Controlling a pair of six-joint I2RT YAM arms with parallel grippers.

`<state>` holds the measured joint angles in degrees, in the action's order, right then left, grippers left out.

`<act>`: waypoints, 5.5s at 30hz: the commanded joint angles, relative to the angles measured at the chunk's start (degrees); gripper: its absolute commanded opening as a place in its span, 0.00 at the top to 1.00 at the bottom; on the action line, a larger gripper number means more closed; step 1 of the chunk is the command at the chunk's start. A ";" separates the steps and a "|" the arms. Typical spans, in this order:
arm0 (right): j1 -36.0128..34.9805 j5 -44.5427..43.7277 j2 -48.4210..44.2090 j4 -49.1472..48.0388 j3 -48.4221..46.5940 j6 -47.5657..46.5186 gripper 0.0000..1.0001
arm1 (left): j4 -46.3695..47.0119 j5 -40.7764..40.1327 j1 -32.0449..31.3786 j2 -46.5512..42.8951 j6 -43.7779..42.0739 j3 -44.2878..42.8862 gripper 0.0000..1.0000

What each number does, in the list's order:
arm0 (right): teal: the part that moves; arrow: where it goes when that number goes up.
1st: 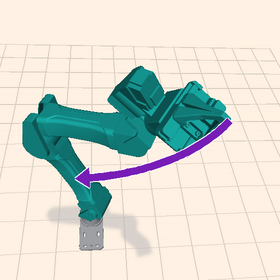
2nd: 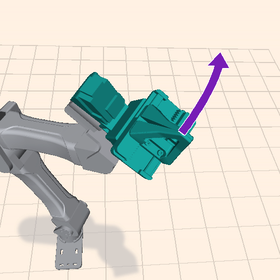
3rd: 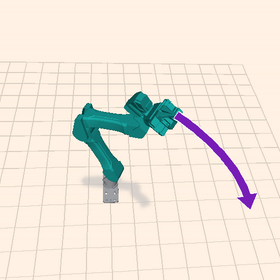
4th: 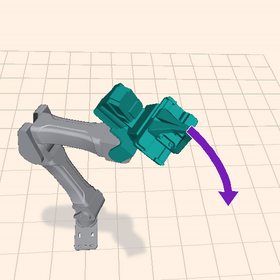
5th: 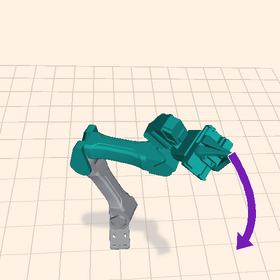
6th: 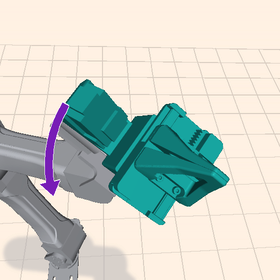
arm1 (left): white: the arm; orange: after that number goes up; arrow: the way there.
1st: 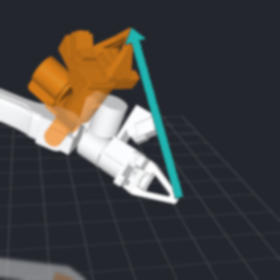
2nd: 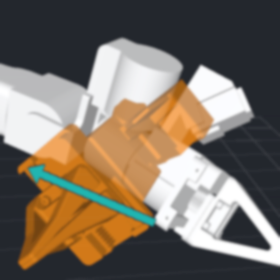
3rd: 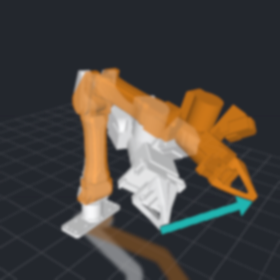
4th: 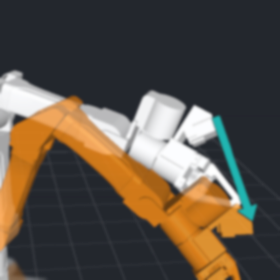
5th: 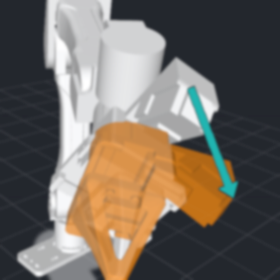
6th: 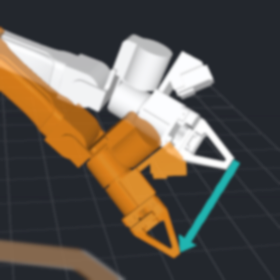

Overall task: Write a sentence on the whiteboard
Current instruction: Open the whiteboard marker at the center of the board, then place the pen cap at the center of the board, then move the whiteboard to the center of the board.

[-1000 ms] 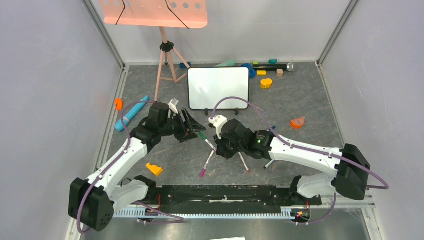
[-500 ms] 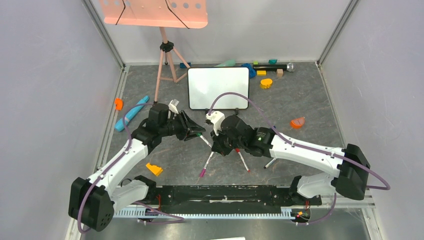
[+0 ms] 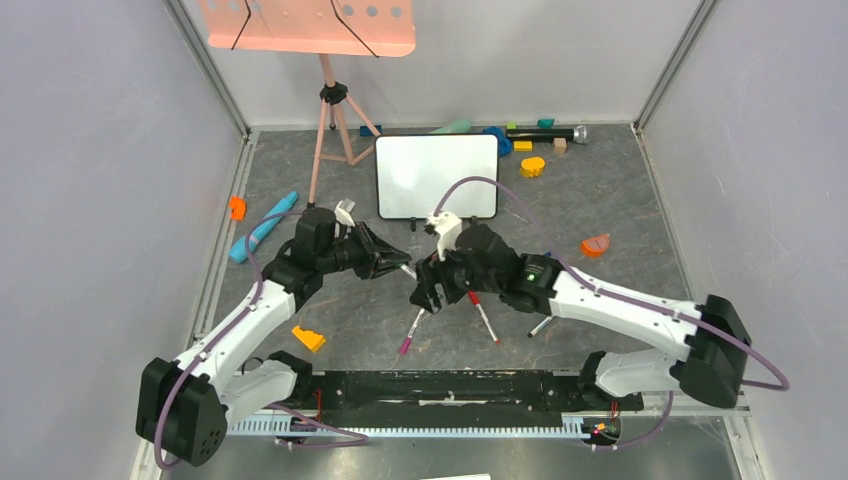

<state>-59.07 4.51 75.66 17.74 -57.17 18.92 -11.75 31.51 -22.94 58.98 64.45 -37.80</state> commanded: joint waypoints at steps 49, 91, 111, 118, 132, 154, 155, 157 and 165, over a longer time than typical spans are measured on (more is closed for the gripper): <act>10.37 3.82 -11.33 -37.79 16.85 45.99 1.00 | 16.76 -2.81 1.38 2.14 28.81 -1.56 0.98; 13.70 -12.21 -25.65 15.21 6.24 13.36 1.00 | -17.86 -33.05 8.52 14.55 -6.57 -0.84 0.96; 33.02 16.01 -18.15 6.29 5.25 6.13 1.00 | -20.02 -20.40 8.52 8.37 -21.01 -10.09 0.00; 42.72 19.69 -15.96 -3.42 5.79 11.73 1.00 | -5.46 -14.04 8.59 4.00 -35.39 -8.65 0.00; 49.39 2.28 -9.19 -7.79 -0.97 16.50 1.00 | 29.47 5.38 18.80 17.30 -30.30 -7.45 0.00; 55.95 13.66 22.87 -26.44 -12.57 25.76 1.00 | 48.56 21.13 22.85 46.95 -33.47 -22.20 0.10; 55.96 13.97 24.28 -26.52 -13.98 25.54 1.00 | 48.65 21.02 22.85 47.83 -33.54 -22.88 0.10; 55.90 14.91 27.02 -27.08 -16.00 25.45 1.00 | 49.30 20.95 22.81 49.55 -33.96 -23.66 0.12; 56.35 16.48 33.30 -27.28 -20.80 25.32 1.00 | 46.29 20.24 22.85 55.14 -35.27 -28.20 0.17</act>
<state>-3.09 18.85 106.91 -6.81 -74.04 44.12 33.54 50.11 -0.43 111.85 31.22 -62.59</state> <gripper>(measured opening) 0.115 0.845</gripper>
